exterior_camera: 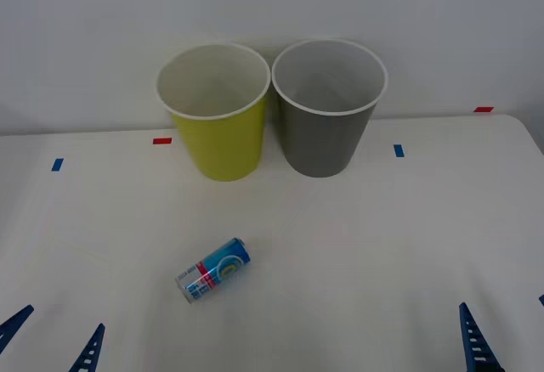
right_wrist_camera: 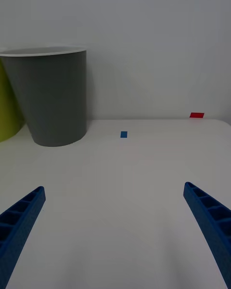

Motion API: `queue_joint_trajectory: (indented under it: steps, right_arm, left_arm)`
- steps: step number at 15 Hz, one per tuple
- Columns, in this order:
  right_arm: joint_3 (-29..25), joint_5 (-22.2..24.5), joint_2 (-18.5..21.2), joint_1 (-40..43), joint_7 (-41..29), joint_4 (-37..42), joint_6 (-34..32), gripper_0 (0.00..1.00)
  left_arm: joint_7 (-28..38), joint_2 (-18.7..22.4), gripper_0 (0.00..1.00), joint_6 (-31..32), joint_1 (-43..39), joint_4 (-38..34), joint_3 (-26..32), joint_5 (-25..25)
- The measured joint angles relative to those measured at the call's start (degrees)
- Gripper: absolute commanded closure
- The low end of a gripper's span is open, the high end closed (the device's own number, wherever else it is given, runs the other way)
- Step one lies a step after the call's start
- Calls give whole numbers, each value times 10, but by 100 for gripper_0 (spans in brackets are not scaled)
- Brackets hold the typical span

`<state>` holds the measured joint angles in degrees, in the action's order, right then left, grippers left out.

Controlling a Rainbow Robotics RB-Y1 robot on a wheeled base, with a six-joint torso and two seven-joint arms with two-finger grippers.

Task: Put cans in the gray bin and PET bottles in the light green bin.

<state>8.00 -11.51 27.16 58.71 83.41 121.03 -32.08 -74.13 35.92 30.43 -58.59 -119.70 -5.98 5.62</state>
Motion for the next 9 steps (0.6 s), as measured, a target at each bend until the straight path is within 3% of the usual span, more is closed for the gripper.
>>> queue_joint_trajectory:
  steps: [9]
  right_arm:
    - [0,0,0,0,0,0,0,0]
  left_arm:
    - [1,144,0,-157,124,-51,-77,7]
